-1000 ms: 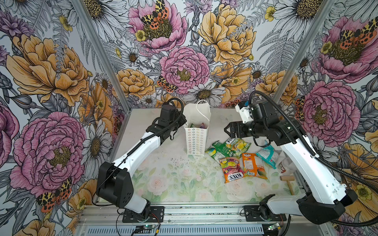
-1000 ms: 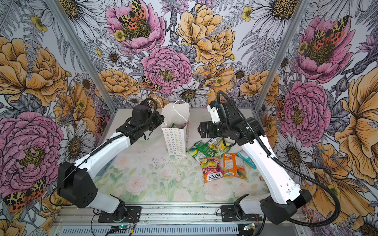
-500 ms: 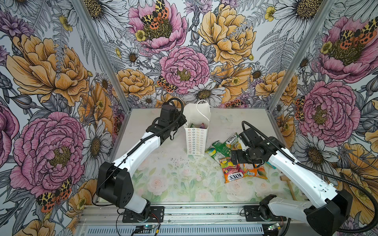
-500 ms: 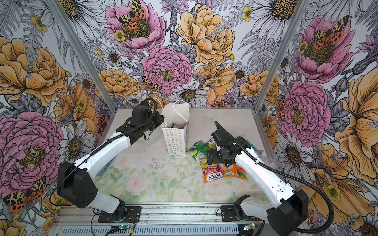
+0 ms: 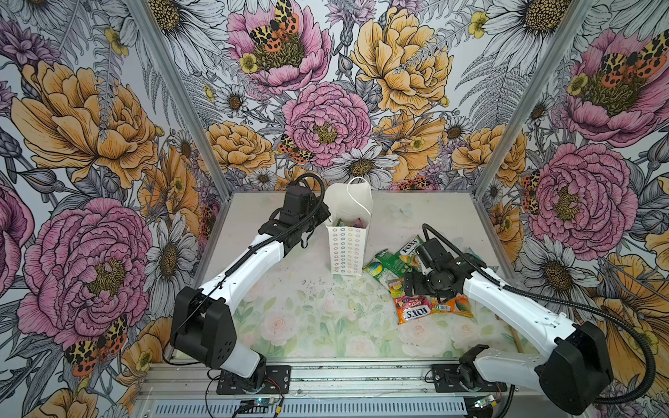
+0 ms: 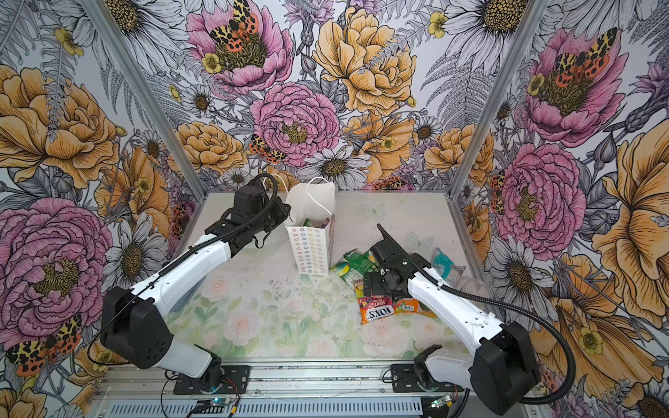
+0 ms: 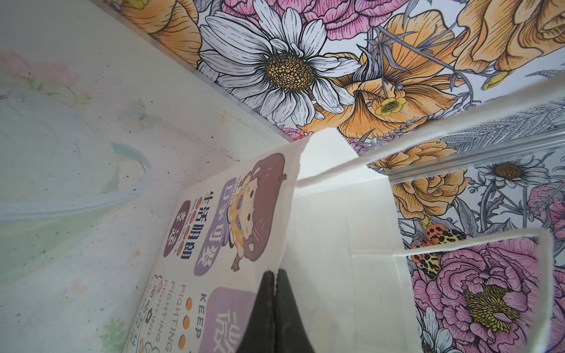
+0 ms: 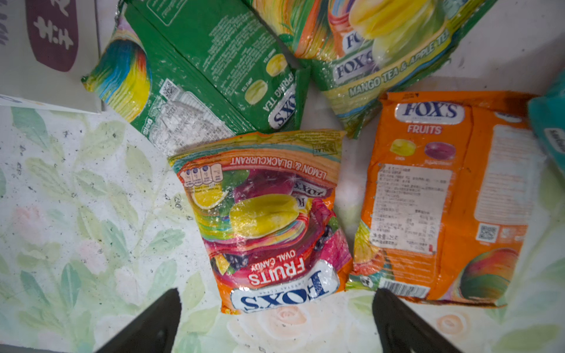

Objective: Place the snacks into the paper bag
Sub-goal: Pick up the snack at the center of the table.

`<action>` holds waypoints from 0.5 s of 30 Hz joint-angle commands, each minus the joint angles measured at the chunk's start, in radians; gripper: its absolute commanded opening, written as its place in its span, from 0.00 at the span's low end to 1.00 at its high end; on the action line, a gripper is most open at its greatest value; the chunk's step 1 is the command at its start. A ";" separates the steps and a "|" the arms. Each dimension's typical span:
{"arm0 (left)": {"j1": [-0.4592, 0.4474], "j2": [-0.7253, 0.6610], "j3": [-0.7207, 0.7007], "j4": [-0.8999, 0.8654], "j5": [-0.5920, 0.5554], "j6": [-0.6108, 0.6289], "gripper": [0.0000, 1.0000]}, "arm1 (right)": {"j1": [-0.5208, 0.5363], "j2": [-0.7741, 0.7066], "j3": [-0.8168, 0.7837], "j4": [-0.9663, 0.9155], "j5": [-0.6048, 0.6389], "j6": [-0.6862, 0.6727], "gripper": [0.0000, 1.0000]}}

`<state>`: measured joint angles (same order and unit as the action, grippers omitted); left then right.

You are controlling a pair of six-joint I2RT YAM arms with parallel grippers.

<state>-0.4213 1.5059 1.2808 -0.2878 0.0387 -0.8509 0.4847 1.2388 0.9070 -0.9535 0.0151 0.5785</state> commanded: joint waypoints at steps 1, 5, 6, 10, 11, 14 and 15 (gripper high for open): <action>0.006 -0.033 -0.013 0.019 -0.006 -0.010 0.00 | -0.003 0.024 -0.015 0.081 0.016 0.023 1.00; 0.007 -0.033 -0.009 0.015 -0.006 -0.010 0.00 | -0.001 0.062 -0.028 0.108 0.008 0.023 1.00; 0.007 -0.032 -0.007 0.016 -0.005 -0.010 0.00 | -0.001 0.071 -0.031 0.113 0.009 0.021 1.00; 0.005 -0.033 -0.006 0.010 -0.006 -0.010 0.00 | -0.001 0.117 -0.042 0.145 0.006 0.020 1.00; 0.007 -0.034 -0.006 0.010 -0.006 -0.010 0.00 | -0.001 0.132 -0.043 0.152 0.001 0.017 1.00; 0.007 -0.032 -0.005 0.009 -0.007 -0.009 0.00 | 0.003 0.172 -0.045 0.173 -0.013 0.008 1.00; 0.007 -0.032 -0.003 0.009 -0.006 -0.010 0.00 | 0.005 0.186 -0.046 0.181 -0.023 0.000 1.00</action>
<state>-0.4213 1.5051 1.2808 -0.2886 0.0387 -0.8509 0.4850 1.3987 0.8680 -0.8204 0.0071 0.5854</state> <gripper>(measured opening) 0.050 0.997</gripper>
